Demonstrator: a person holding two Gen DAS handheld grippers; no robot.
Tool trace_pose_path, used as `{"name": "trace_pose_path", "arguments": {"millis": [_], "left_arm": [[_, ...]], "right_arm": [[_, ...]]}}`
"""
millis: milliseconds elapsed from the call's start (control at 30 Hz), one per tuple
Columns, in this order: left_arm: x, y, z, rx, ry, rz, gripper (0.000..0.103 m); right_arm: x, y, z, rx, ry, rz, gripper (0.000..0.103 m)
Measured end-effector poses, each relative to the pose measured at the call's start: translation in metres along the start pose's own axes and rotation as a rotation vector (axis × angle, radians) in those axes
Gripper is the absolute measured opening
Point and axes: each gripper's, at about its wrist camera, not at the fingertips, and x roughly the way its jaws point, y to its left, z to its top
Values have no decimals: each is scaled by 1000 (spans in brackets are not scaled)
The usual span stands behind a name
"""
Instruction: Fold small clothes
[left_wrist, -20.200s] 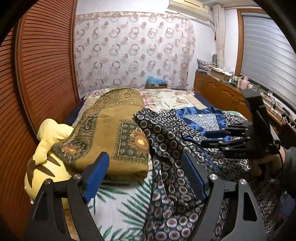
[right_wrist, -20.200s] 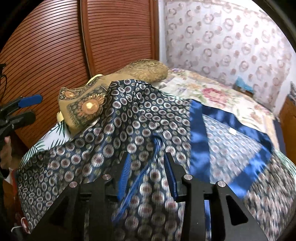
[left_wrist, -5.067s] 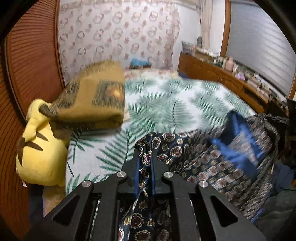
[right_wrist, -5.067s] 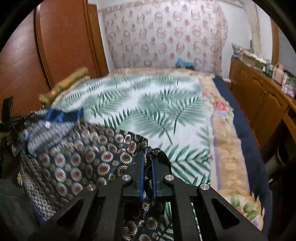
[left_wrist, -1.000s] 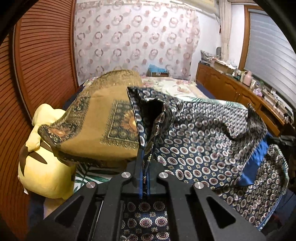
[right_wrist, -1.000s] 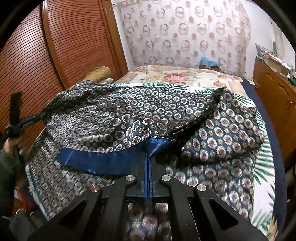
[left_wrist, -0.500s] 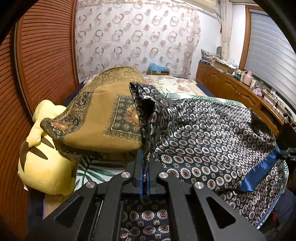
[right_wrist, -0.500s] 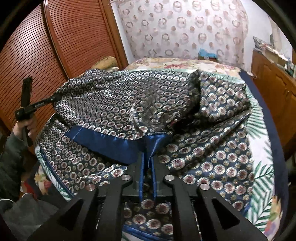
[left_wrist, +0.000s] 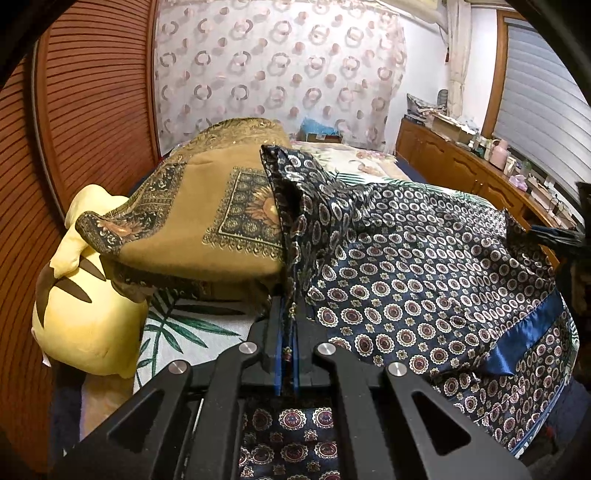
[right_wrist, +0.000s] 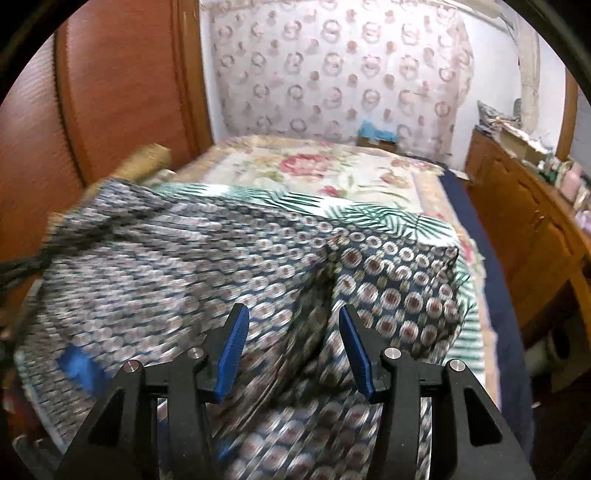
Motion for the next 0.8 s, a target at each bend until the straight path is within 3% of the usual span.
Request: {"name": "trace_pose_path", "arguments": {"millis": [100,167,267,500,700,800], "left_arm": [[0,0,-1,5,2,-3,3],[-1,-1,-1,12,-3,-10,3],[-6,-2,0,17,-18,-22,3],[-22,1,6,-8,-60,-48,3],[-31,4,11,-10,-78,-40,3],[-32,8,13,-15,-81,-27,3]], "right_arm": [[23,1,6,0,47,-49,51],[33,-4,3,9,69,-35,18],[28,-11,-6,28,48,-9,2],[-34,-32,-51,143,-77,20,1],[-58,-32,-100,228,-63,51,2],[-63,-25,-112,212,-51,60,4]]}}
